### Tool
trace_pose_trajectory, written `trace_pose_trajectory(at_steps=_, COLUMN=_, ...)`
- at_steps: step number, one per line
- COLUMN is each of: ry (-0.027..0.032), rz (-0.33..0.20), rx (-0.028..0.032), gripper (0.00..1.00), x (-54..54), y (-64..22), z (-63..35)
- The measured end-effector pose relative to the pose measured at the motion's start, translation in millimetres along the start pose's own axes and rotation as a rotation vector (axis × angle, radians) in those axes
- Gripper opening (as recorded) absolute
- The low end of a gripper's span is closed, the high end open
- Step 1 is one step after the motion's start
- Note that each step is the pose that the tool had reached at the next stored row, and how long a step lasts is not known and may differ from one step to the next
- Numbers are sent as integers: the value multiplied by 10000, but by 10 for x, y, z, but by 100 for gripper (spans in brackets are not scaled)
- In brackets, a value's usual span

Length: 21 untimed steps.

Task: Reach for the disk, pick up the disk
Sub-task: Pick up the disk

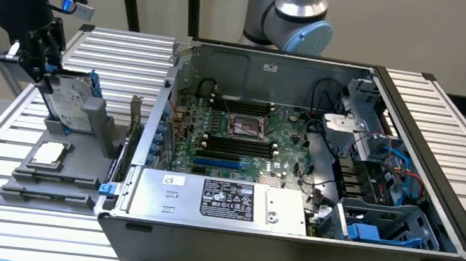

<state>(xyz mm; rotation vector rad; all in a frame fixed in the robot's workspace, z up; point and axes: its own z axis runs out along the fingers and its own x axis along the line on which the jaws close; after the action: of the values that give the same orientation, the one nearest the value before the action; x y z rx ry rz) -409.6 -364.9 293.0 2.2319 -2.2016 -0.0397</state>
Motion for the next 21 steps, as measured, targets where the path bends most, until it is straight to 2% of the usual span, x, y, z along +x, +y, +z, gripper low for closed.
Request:
trace_pose_trajectory(at_steps=10, ry=1, rz=-9, rx=0, gripper=52, x=0, y=7, z=2)
trace_pose_trajectory(at_steps=12, ry=2, rz=-9, rx=0, gripper=39, x=0, y=7, z=2)
trace_pose_trajectory(at_steps=14, ry=1, rz=-9, rx=-1, gripper=39, x=0, y=7, z=2)
trace_pose_trajectory(at_steps=15, ry=1, rz=-9, rx=0, gripper=34, x=0, y=8, z=2)
trace_pose_trajectory(at_steps=21, ry=0, rz=-9, rx=0, gripper=33, x=14, y=8, z=2)
